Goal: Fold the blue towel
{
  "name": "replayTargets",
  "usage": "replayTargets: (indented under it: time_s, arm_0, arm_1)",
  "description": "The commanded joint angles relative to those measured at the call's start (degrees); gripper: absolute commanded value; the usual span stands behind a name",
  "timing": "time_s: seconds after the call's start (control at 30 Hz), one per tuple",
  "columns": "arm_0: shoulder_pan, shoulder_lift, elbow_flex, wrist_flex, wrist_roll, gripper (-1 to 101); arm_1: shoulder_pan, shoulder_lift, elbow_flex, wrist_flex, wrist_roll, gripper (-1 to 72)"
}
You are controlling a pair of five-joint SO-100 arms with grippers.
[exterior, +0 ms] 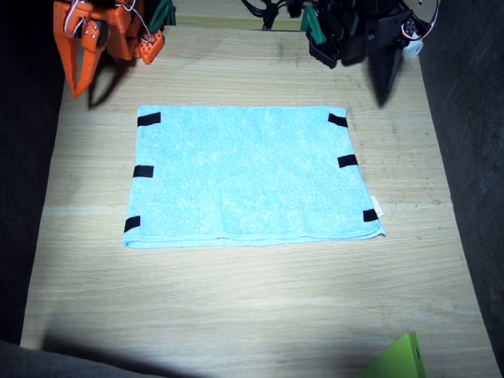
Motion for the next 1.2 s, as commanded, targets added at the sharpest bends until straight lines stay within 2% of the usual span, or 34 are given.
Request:
replayTargets:
  time_s: [0.0, 0.17, 0.33, 0.5, 0.53, 0.7, 0.87, 1.03, 1.17]
  arm_0:
    - [0.62, -0.53, -3.52, 0.26, 0.18, 0]
    - [1.93, 0.18, -6.33, 0.18, 0.97, 0]
    - [0.53, -4.92, -9.58, -1.14, 0.88, 0]
    - [-1.67, -14.15, -8.70, -6.94, 0.35, 2]
    - [-2.02, -15.47, -8.61, -7.73, 0.26, 2]
    - [-3.78, -24.70, -10.99, -10.02, -0.62, 6]
    - [-4.31, -33.22, -14.15, -11.95, -0.70, 10]
    - [-4.48, -34.01, -12.74, -14.24, -1.32, 10]
    - [-4.31, -32.70, -12.04, -14.15, -1.23, 10]
  arm_1:
    - [-0.70, -7.03, -6.68, -2.90, -0.26, -0.1]
    - [2.46, -27.86, -23.20, -0.62, 0.70, 0.2]
    - [8.88, -35.24, -31.03, 4.13, 0.62, 6.6]
    - [13.89, -47.72, -36.30, 4.39, 1.85, 11.6]
    - [15.21, -50.80, -37.53, 4.48, 1.41, 16.7]
    - [19.69, -59.85, -43.95, 4.83, 3.16, 13.2]
    - [23.12, -66.45, -50.10, 7.56, 5.80, 19.7]
    - [25.40, -69.26, -50.10, 6.59, 8.26, 23.2]
    - [25.31, -68.82, -45.26, 1.85, 8.88, 24.4]
